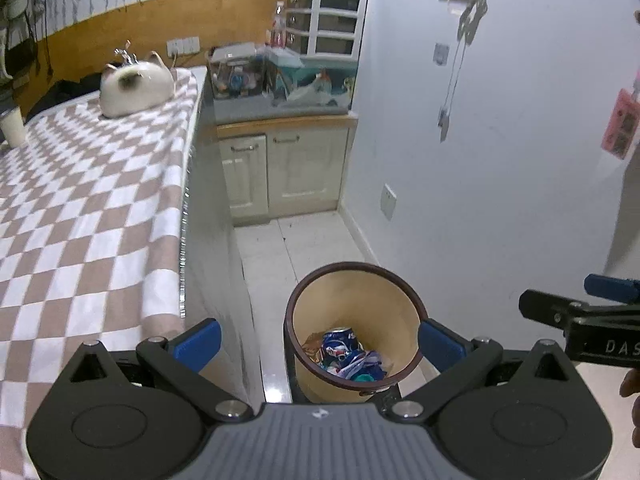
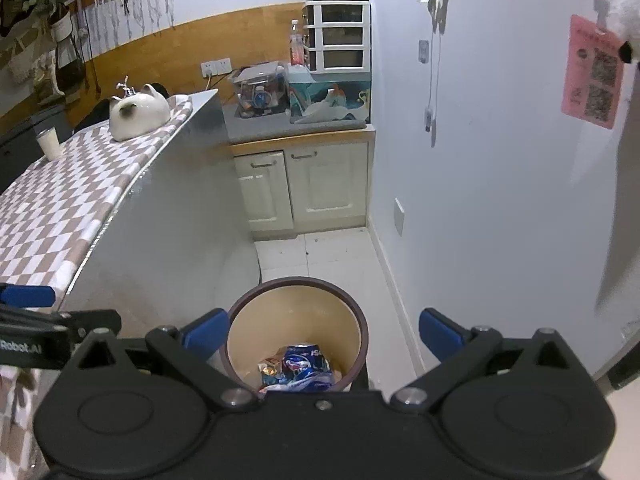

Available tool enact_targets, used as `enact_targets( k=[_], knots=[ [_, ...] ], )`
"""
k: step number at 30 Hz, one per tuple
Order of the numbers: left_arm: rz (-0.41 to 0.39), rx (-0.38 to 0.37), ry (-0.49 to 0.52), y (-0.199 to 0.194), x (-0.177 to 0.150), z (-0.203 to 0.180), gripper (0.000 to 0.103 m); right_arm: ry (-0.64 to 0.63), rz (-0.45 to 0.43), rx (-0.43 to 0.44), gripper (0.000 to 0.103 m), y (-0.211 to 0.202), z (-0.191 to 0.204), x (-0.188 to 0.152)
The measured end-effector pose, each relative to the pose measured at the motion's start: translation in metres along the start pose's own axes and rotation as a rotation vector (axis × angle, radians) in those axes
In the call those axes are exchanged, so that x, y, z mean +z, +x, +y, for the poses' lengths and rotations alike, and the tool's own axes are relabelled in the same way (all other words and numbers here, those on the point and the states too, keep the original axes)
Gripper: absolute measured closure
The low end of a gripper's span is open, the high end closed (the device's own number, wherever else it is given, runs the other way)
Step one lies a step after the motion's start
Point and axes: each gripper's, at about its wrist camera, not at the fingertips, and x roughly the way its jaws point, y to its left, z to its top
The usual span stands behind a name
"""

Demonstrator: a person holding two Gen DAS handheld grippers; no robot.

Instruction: Collect trash

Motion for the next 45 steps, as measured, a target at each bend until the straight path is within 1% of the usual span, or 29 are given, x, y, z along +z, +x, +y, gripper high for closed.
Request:
enact_targets(
  k=[3, 9, 14, 18, 21, 25, 28, 32, 38, 45],
  knots=[
    [-0.024, 0.003, 0.003, -0.015, -0.005, 0.003, 0.0, -0.005, -0.017, 0.011, 0.001, -0.014, 0.004, -0.004],
    [-0.07, -0.003, -0.024, -0.042, -0.019, 0.012, 0.0, -0.012, -0.033, 0.023, 0.001, -0.038, 0.013, -0.017],
    [-0.095, 0.031, -0.024, -0.058, -0.036, 0.016, 0.0, -0.016, -0.05, 0.024, 0.001, -0.055, 0.018, -0.03],
    [-0.097, 0.047, -0.03, -0.066, -0.05, 0.02, 0.0, -0.019, -0.061, 0.021, 0.001, -0.065, 0.023, -0.038],
    [-0.106, 0.084, -0.038, -0.072, -0.059, 0.024, 0.0, -0.02, -0.063, 0.022, 0.001, -0.07, 0.026, -0.044],
    [-0.116, 0.101, -0.053, -0.08, -0.07, 0.03, 0.0, -0.015, -0.057, 0.025, 0.001, -0.073, 0.029, -0.05],
    [-0.118, 0.128, -0.065, -0.083, -0.076, 0.035, 0.0, -0.014, -0.055, 0.013, 0.001, -0.075, 0.031, -0.056],
    [-0.106, 0.143, -0.079, -0.084, -0.086, 0.039, 0.0, -0.011, -0.058, 0.012, 0.0, -0.079, 0.033, -0.062],
    [-0.087, 0.133, -0.077, -0.085, -0.101, 0.034, 0.0, -0.027, -0.045, 0.022, 0.001, -0.082, 0.039, -0.072],
    [-0.083, 0.132, -0.057, -0.087, -0.108, 0.023, 0.0, -0.043, -0.025, 0.018, 0.001, -0.083, 0.041, -0.079]
  ],
)
